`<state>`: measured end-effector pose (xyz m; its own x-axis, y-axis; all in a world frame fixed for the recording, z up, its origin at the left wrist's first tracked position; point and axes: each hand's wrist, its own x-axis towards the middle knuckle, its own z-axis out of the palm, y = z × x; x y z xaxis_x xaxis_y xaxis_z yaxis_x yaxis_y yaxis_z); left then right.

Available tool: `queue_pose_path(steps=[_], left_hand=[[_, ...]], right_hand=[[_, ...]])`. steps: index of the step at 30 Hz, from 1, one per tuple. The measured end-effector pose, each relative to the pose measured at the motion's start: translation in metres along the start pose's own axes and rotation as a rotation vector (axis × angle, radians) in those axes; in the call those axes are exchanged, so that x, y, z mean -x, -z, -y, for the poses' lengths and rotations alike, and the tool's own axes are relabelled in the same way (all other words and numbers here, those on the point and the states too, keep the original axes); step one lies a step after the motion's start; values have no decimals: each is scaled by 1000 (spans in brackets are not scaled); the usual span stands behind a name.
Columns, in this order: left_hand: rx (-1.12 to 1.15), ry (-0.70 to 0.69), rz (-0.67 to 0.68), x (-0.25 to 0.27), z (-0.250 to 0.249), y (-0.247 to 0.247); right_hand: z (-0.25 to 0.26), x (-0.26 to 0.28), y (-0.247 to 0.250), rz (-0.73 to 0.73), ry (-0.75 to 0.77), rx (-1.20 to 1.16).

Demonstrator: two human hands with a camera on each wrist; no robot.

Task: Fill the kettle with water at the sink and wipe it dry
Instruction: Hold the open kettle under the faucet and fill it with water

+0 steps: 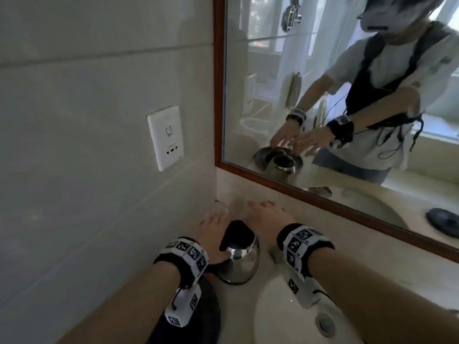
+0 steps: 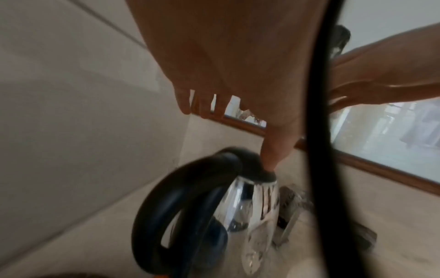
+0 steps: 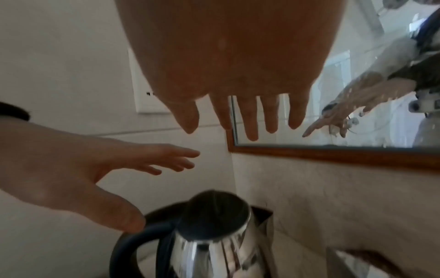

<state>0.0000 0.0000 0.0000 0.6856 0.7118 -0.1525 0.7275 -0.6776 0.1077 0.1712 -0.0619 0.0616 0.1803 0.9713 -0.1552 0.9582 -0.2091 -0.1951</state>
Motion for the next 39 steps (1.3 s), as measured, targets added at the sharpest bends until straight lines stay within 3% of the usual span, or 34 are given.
queue_pose_path(steps=[4, 8, 10, 17, 22, 28, 39], left_hand=[[-51, -72, 14, -21, 8, -28], [-115, -63, 87, -34, 9, -36], [-132, -63, 110, -38, 7, -35], [-81, -144, 185, -46, 11, -21], [-60, -111, 193, -42, 10, -22], [42, -87, 104, -30, 10, -32], [500, -2, -178, -13, 1, -55]], right_hand=[[-2, -12, -39, 48, -67, -48], [-11, -13, -71, -66, -139, -136], [-15, -7, -86, -49, -164, -178], [-26, 10, -119, -62, -156, -261], [-33, 16, -126, -91, -143, -294], [-48, 28, -132, -109, -167, -283], [-70, 60, -142, -176, -173, -356]])
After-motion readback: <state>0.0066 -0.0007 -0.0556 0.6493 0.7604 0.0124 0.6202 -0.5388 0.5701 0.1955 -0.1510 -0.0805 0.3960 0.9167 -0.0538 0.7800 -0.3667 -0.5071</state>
